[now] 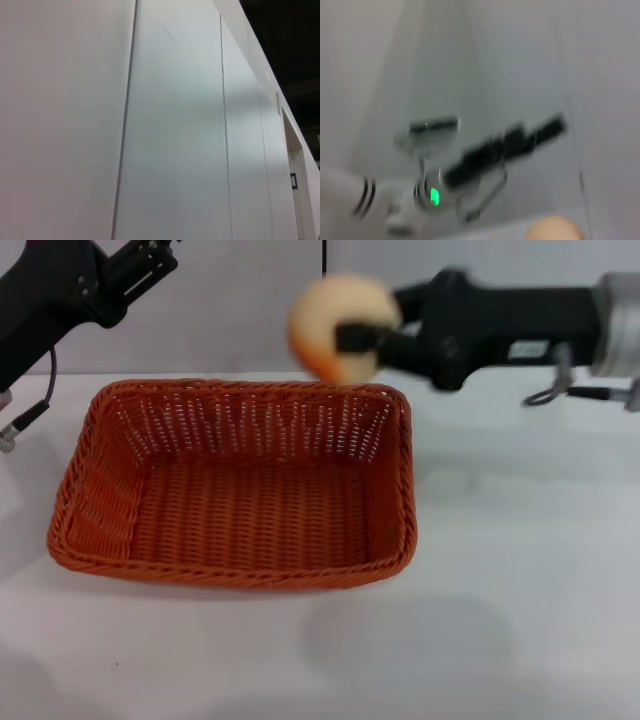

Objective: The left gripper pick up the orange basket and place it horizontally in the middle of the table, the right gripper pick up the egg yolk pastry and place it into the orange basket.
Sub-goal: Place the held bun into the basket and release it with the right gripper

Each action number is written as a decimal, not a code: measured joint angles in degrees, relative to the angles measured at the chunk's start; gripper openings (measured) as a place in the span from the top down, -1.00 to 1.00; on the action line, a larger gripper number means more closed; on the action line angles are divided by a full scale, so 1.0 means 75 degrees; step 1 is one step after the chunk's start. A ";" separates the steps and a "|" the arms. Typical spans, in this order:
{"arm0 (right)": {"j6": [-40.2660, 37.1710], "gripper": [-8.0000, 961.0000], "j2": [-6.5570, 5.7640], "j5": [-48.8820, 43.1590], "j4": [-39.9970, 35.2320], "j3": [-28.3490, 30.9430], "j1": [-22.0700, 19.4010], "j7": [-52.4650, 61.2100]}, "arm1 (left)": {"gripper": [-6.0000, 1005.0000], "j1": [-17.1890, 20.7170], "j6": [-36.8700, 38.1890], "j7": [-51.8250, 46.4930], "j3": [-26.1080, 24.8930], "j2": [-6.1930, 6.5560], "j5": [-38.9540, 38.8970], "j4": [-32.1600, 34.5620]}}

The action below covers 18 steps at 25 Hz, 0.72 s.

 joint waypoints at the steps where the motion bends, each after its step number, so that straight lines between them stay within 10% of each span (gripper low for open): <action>1: 0.0086 0.67 0.0022 -0.0324 0.0031 -0.0099 0.0121 0.0169 | -0.48 0.0000 0.0000 0.0000 0.0000 0.0000 0.0000 0.0000; 18: 0.0154 -0.33 0.0115 -0.0587 -0.0398 0.0370 -0.0339 0.0460 | -0.48 0.0065 -0.0027 0.0003 -0.0006 0.0018 -0.0183 0.0000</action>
